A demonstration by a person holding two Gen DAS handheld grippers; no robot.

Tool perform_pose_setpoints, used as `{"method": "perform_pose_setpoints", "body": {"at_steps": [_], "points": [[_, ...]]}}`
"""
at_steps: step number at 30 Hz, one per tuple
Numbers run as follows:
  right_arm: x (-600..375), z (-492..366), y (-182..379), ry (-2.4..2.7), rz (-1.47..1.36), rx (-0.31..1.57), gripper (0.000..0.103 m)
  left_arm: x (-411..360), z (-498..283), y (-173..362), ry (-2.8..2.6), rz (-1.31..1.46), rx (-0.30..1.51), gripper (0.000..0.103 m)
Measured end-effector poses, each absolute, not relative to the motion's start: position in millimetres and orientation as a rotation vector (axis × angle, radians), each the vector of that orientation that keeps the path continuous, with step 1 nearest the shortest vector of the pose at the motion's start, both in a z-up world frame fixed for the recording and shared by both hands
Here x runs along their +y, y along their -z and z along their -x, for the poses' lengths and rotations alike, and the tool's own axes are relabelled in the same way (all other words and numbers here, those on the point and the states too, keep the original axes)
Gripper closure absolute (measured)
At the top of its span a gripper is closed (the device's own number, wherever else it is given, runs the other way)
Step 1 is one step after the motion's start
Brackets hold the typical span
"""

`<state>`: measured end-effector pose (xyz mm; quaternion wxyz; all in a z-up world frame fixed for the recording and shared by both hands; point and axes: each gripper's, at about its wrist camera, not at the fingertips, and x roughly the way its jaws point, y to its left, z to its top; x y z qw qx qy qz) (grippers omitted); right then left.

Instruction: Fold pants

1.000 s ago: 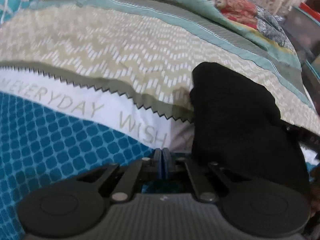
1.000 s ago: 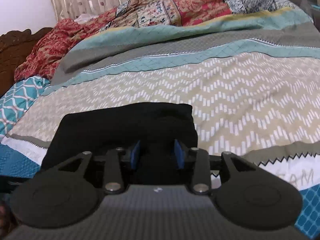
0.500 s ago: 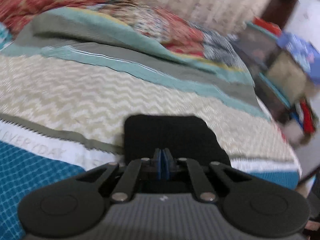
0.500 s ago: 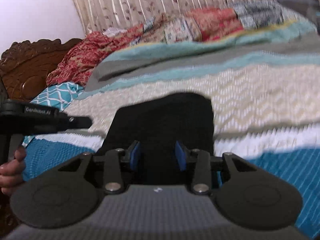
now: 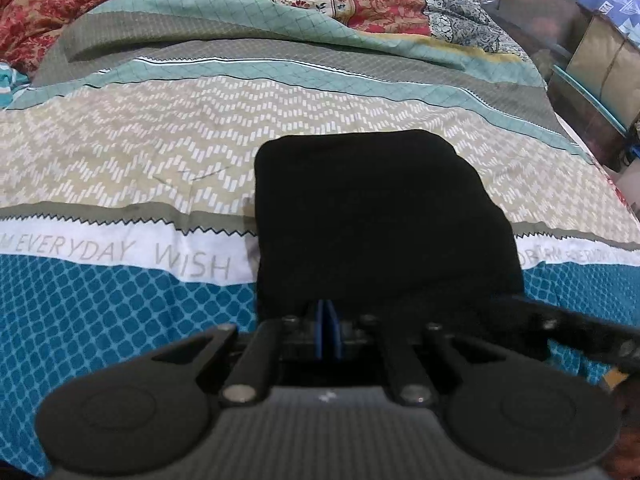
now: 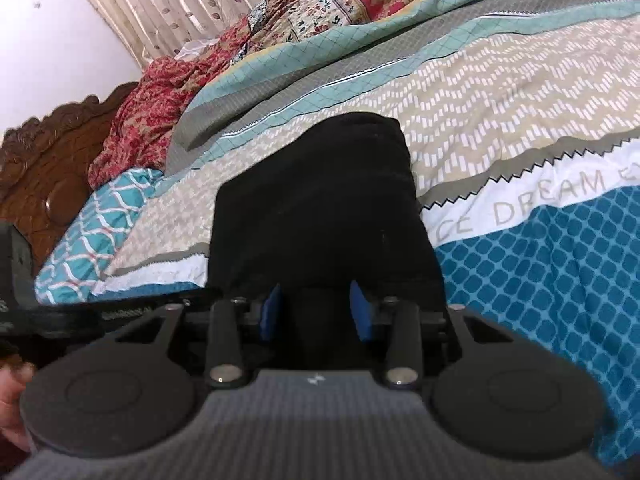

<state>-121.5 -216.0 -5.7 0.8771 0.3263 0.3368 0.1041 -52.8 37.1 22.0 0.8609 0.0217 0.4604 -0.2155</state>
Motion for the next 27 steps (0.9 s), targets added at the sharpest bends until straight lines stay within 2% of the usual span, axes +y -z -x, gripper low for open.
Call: {"method": "perform_pose_setpoints", "body": {"at_steps": [3,7,11,16,27], "points": [[-228.0,130.2,-0.3,-0.208,-0.716,0.682,0.058,40.3,54.7,-24.2,0.438,-0.045,0.965,0.095],[-241.7,143.0,-5.5,-0.172,-0.734,0.65,0.057,44.1,58.2,-27.8,0.412,-0.06,0.955,0.083],[-255.1,150.5,-2.8,-0.125,-0.764,0.636,0.055,48.5,60.3,-29.6,0.405,-0.06,0.951,0.08],[-270.4,150.5,5.9,-0.082,-0.819,0.652,0.055,54.5,61.3,-30.8,0.389,-0.064,0.944,0.072],[-263.1,151.4,-5.4,-0.129,-0.761,0.642,0.054,62.6,64.4,-37.2,0.399,-0.018,0.943,0.069]]}}
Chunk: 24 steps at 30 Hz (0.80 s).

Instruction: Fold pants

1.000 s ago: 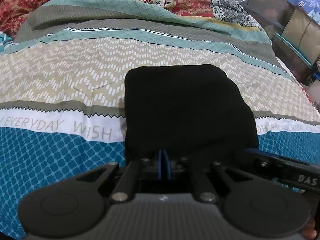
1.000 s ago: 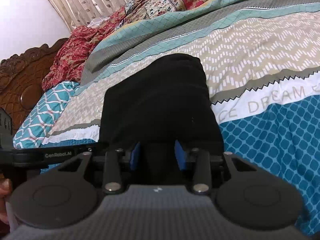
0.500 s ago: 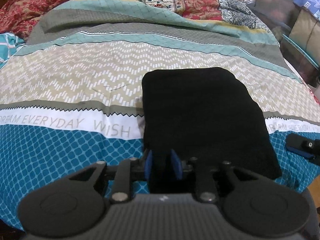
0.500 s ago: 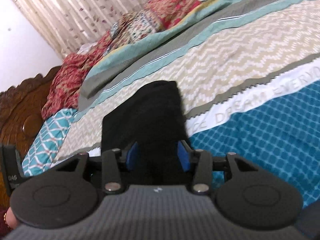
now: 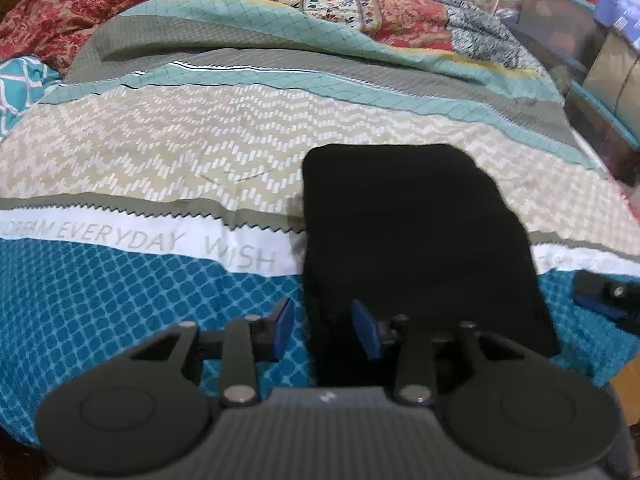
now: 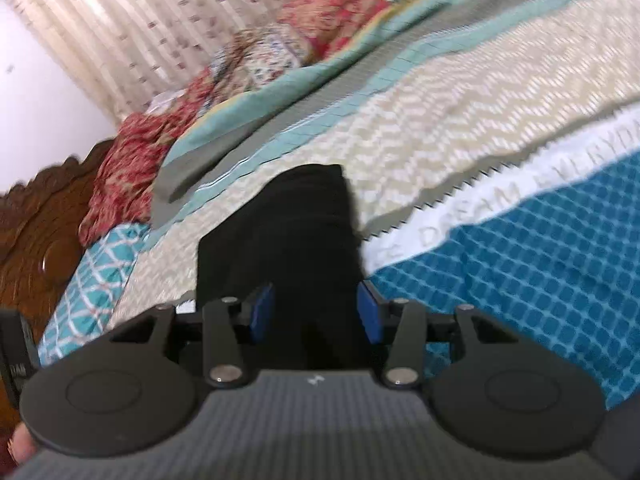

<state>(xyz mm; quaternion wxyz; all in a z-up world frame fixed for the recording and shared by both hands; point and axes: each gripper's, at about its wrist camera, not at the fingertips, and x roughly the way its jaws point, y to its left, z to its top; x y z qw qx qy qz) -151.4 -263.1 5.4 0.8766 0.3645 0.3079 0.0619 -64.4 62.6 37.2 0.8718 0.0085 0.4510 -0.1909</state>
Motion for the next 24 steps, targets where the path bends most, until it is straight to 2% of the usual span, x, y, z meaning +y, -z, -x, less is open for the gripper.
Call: {"method": "perform_pose_setpoints", "body": {"at_steps": [6,8,10,13,20,24], "points": [[-233.5,148.9,-12.7,-0.183,-0.66,0.646,0.054,54.5,68.2,-34.5,0.397,-0.065,0.938,0.061],[-224.3,145.8,-9.1,-0.193,-0.648,0.671,0.058,52.5,69.4,-31.7,0.39,-0.086,0.937,0.059],[-217.1,139.6,0.9,-0.178,-0.63,0.734,0.061,50.5,69.9,-27.7,0.38,-0.118,0.93,0.053],[-211.6,128.2,26.1,-0.153,-0.662,0.866,0.061,48.4,69.1,-21.3,0.368,-0.142,0.944,0.052],[-220.5,140.8,10.1,-0.187,-0.686,0.791,0.059,51.8,76.4,-37.8,0.356,-0.153,0.927,0.051],[-218.0,150.6,1.6,-0.202,-0.686,0.769,0.059,55.8,85.8,-44.7,0.345,-0.148,0.924,0.047]]}}
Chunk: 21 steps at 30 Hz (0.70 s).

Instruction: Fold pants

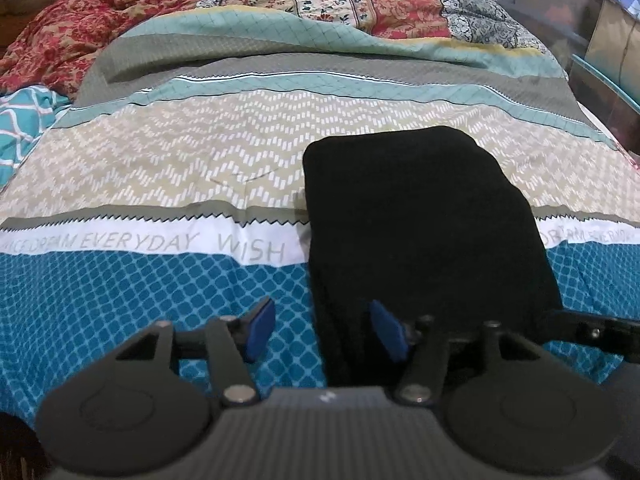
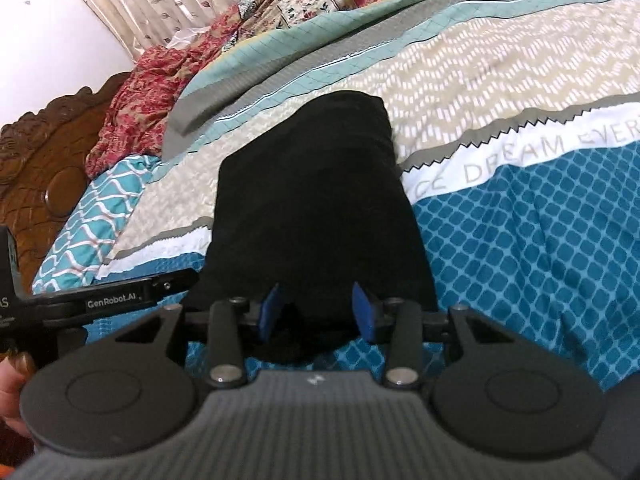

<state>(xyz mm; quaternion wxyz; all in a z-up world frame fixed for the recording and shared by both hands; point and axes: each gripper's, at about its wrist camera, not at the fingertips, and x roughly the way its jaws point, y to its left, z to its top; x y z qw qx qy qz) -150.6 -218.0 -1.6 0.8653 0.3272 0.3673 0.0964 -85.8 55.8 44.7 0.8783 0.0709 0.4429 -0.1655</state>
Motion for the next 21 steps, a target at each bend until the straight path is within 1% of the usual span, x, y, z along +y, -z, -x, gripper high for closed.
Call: {"method": "perform_pose_setpoints", "body": {"at_steps": [2,3,4,6,14,19,20,21], "points": [[-214.9,151.6,2.5,-0.206,-0.7,0.776,0.059,57.2,90.9,-45.9,0.335,-0.15,0.921,0.043],[-215.6,151.6,3.2,-0.208,-0.704,0.778,0.059,57.9,93.2,-46.4,0.33,-0.149,0.92,0.037],[-215.1,151.6,3.3,-0.208,-0.706,0.778,0.059,58.5,94.6,-46.8,0.325,-0.15,0.918,0.03],[-213.9,149.7,3.8,-0.207,-0.71,0.779,0.058,60.5,97.2,-48.0,0.316,-0.151,0.909,0.024],[-208.6,150.4,1.9,-0.226,-0.708,0.767,0.057,67.0,96.9,-51.8,0.276,-0.162,0.881,0.014],[-209.2,150.5,3.0,-0.215,-0.715,0.765,0.055,67.6,95.2,-50.5,0.248,-0.181,0.89,0.013],[-209.8,150.6,3.2,-0.215,-0.715,0.765,0.055,68.3,95.0,-50.0,0.241,-0.184,0.89,0.012],[-210.7,150.7,3.4,-0.218,-0.714,0.766,0.054,69.2,94.8,-49.8,0.234,-0.184,0.889,0.008]]}}
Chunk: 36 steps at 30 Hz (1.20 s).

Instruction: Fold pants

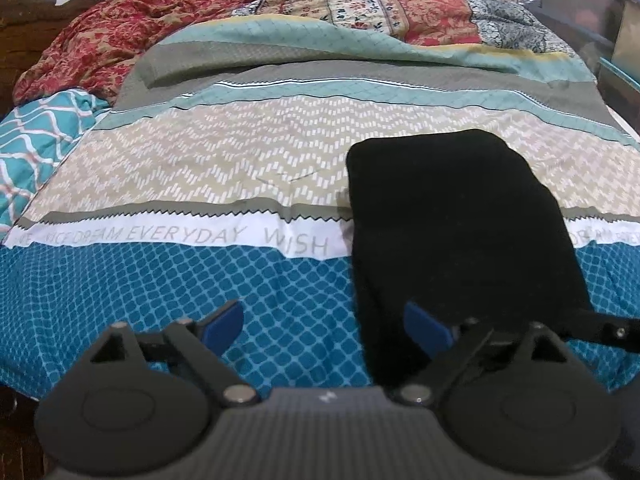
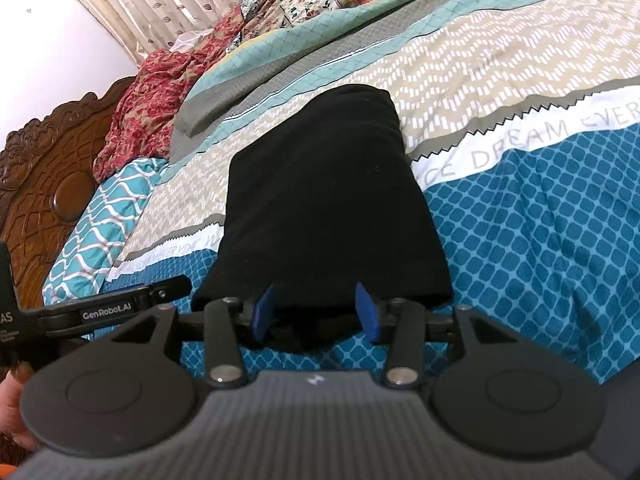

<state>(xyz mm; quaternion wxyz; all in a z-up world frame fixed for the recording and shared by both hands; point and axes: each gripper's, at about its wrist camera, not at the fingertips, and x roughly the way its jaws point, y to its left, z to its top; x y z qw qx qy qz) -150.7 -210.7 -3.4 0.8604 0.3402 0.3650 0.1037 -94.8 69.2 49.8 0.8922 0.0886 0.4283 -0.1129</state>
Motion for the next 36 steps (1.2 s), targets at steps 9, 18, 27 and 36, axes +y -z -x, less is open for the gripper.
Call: {"method": "perform_pose_setpoints", "body": {"at_steps": [9,18,27,36], "points": [[-205.7,152.1,0.9,-0.212,-0.712,0.76,0.047,79.5,93.9,-57.1,0.147,-0.181,0.863,0.0],[-201.3,156.2,-1.5,-0.204,-0.722,0.762,0.046,80.0,101.5,-44.4,0.155,-0.202,1.018,0.0],[-198.1,162.3,-0.6,-0.165,-0.724,0.783,0.045,78.8,109.6,-36.2,0.152,-0.247,1.055,0.0],[-195.8,163.2,-0.2,-0.151,-0.722,0.783,0.044,56.8,116.0,-34.6,0.222,-0.33,1.054,0.0]]}}
